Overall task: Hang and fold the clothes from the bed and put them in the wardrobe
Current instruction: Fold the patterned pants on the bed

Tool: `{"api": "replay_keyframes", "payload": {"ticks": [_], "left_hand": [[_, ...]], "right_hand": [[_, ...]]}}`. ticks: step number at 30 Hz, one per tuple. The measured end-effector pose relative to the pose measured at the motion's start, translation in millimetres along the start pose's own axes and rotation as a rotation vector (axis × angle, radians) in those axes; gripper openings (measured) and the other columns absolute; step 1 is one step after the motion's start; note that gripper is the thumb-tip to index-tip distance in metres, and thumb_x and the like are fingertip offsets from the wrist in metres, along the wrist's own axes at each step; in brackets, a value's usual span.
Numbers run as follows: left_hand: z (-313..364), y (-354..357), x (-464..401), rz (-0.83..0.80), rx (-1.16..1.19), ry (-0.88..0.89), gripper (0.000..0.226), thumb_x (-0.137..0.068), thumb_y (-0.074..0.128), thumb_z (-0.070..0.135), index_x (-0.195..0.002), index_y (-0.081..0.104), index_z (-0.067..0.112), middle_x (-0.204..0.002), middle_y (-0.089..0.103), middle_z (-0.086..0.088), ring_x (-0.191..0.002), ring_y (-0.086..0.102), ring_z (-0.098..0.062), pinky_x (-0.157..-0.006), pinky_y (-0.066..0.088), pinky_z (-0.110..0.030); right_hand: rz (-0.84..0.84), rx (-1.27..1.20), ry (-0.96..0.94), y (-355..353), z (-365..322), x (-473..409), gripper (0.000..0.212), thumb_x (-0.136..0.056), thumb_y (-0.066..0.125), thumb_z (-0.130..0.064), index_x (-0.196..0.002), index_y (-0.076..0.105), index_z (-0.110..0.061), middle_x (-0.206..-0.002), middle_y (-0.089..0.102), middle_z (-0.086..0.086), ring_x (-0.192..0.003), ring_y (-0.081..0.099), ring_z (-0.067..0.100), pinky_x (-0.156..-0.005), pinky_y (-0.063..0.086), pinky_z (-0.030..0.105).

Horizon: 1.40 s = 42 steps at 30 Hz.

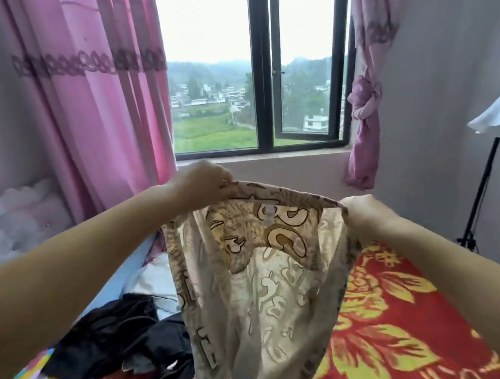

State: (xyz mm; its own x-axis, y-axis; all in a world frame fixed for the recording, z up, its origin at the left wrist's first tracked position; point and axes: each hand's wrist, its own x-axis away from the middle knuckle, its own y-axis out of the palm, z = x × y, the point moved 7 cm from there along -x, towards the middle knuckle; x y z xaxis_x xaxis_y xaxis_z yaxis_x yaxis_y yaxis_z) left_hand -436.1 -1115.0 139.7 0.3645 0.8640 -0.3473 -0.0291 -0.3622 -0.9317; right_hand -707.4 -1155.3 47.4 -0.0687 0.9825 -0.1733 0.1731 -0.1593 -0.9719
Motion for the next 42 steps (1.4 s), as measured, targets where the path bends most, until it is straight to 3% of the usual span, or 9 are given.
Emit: {"api": "replay_keyframes", "payload": {"ticks": [5, 11, 15, 19, 23, 26, 28, 35, 42], "left_hand": [[-13.7, 40.9, 5.1, -0.294, 0.077, -0.168, 0.027, -0.089, 0.065, 0.031, -0.104, 0.065, 0.009, -0.092, 0.064, -0.001, -0.074, 0.061, -0.014, -0.071, 0.055, -0.025], [-43.7, 72.7, 14.0, -0.461, 0.551, -0.551, 0.019, -0.088, 0.056, 0.005, -0.103, 0.064, -0.002, -0.072, 0.058, -0.008, -0.056, 0.056, -0.017, -0.051, 0.052, -0.025], [-25.4, 69.4, 22.7, -0.370, 1.244, -0.765, 0.019, -0.094, 0.042, 0.006, -0.080, 0.052, 0.000, -0.060, 0.057, -0.012, -0.039, 0.059, -0.016, -0.041, 0.052, -0.025], [-2.9, 62.7, 19.7, -0.493, 1.574, -0.614, 0.012, -0.094, 0.044, 0.001, -0.086, 0.051, -0.004, -0.075, 0.065, -0.018, -0.067, 0.067, -0.023, -0.070, 0.060, -0.032], [-7.1, 63.4, 26.5, -0.476, 1.120, -0.399, 0.009, -0.082, 0.061, -0.006, -0.091, 0.061, -0.004, -0.093, 0.068, -0.013, -0.085, 0.067, -0.016, -0.072, 0.059, -0.027], [-21.7, 46.1, 22.7, -0.082, 0.469, -0.339, 0.010, -0.086, 0.058, 0.006, -0.082, 0.065, 0.001, -0.084, 0.068, -0.010, -0.078, 0.065, -0.023, -0.067, 0.055, -0.035], [-26.5, 35.6, 25.0, 0.034, 0.452, -0.331, 0.026, -0.092, 0.056, 0.018, -0.071, 0.066, 0.007, -0.072, 0.065, -0.004, -0.070, 0.062, -0.021, -0.057, 0.047, -0.030], [-26.9, 0.2, 20.7, 0.249, 0.743, -0.324, 0.017, -0.101, 0.046, 0.023, -0.105, 0.057, 0.011, -0.085, 0.063, -0.002, -0.070, 0.058, -0.010, -0.051, 0.046, -0.010], [-19.6, -37.3, 24.7, 0.333, 0.682, -0.156, 0.024, -0.096, 0.054, 0.029, -0.095, 0.064, 0.008, -0.081, 0.064, -0.008, -0.064, 0.059, -0.013, -0.059, 0.048, -0.014]], "right_hand": [[-0.211, -0.026, 0.031, -26.6, -18.0, -2.6, 0.019, -0.086, 0.046, 0.001, -0.074, 0.056, -0.009, -0.078, 0.065, 0.011, -0.059, 0.059, 0.022, -0.053, 0.052, 0.029], [-0.383, -0.858, 0.229, -29.4, -20.6, 22.5, 0.032, -0.091, 0.029, 0.010, -0.104, 0.055, -0.004, -0.075, 0.062, 0.020, -0.045, 0.064, 0.022, -0.036, 0.049, 0.026], [-0.631, -1.318, 0.015, -24.5, -53.4, 39.3, 0.017, -0.094, 0.043, 0.001, -0.105, 0.054, -0.003, -0.081, 0.065, 0.013, -0.067, 0.067, 0.021, -0.090, 0.052, 0.054], [-0.711, -1.239, -0.272, -32.1, -69.7, 39.7, 0.023, -0.084, 0.060, -0.002, -0.107, 0.062, -0.006, -0.110, 0.067, 0.011, -0.102, 0.064, 0.021, -0.096, 0.048, 0.043], [-0.191, -0.549, -0.275, -42.4, -58.1, 11.7, 0.011, -0.086, 0.064, -0.004, -0.096, 0.065, 0.002, -0.097, 0.069, 0.018, -0.087, 0.064, 0.024, -0.087, 0.055, 0.045], [0.136, -0.221, -0.283, -58.4, -52.4, 7.5, 0.014, -0.085, 0.055, 0.000, -0.075, 0.064, -0.006, -0.078, 0.068, 0.007, -0.077, 0.066, 0.026, -0.070, 0.056, 0.041], [0.228, -0.178, -0.255, -64.9, -42.6, 6.6, 0.019, -0.085, 0.056, -0.008, -0.068, 0.062, -0.013, -0.074, 0.067, 0.004, -0.074, 0.064, 0.027, -0.067, 0.055, 0.042], [0.081, -1.019, -0.256, -72.1, -41.7, 14.1, 0.018, -0.094, 0.057, -0.032, -0.105, 0.062, -0.018, -0.086, 0.066, 0.002, -0.074, 0.060, 0.019, -0.075, 0.054, 0.035], [0.192, -0.897, -0.571, -103.5, -73.6, 38.1, 0.009, -0.094, 0.057, -0.026, -0.097, 0.064, -0.024, -0.082, 0.068, -0.013, -0.071, 0.062, 0.002, -0.069, 0.050, 0.015]]}}
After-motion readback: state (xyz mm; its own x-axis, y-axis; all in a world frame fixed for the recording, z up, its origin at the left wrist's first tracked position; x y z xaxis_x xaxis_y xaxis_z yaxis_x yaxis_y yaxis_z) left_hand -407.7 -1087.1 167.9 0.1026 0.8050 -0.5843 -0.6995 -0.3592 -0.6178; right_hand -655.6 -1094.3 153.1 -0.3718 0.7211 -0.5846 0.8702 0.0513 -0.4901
